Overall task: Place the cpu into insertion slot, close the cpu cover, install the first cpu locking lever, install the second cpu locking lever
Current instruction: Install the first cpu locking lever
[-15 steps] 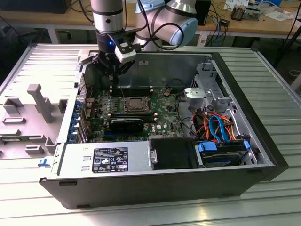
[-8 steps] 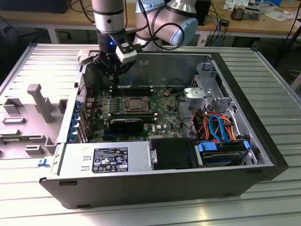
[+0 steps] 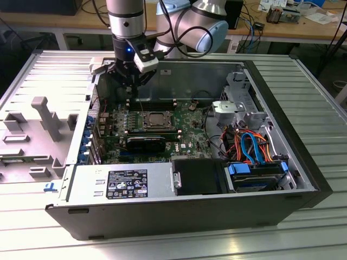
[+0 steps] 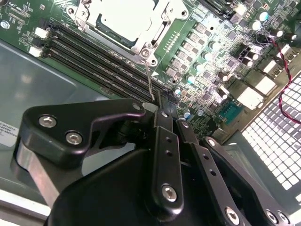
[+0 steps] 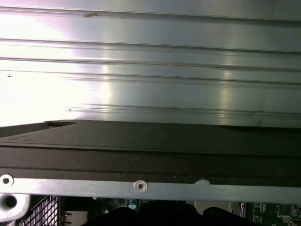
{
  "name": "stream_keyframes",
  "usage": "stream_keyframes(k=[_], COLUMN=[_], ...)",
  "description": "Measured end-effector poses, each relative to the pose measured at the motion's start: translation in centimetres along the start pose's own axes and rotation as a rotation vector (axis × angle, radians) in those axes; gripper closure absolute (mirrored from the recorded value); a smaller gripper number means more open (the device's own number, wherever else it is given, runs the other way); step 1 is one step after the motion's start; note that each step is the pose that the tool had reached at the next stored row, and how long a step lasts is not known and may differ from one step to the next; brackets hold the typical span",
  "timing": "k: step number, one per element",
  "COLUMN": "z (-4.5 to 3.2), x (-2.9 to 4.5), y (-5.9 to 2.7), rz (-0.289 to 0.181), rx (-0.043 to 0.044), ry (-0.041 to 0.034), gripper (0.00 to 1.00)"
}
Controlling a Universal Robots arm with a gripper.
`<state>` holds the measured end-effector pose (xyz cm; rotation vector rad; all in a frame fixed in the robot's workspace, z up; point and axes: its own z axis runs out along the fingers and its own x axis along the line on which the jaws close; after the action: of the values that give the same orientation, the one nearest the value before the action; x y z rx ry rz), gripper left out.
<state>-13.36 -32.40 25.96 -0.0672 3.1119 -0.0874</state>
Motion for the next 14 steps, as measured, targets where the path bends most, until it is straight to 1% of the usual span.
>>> stream_keyframes(k=[8,14], z=[0.04,0.07], x=[-0.18,-0.64], y=[0.00,-0.02], rz=[0.000,0.000], rx=[0.0000,0.0001], ry=[0.0000,0.0004], gripper=[0.89,0.89])
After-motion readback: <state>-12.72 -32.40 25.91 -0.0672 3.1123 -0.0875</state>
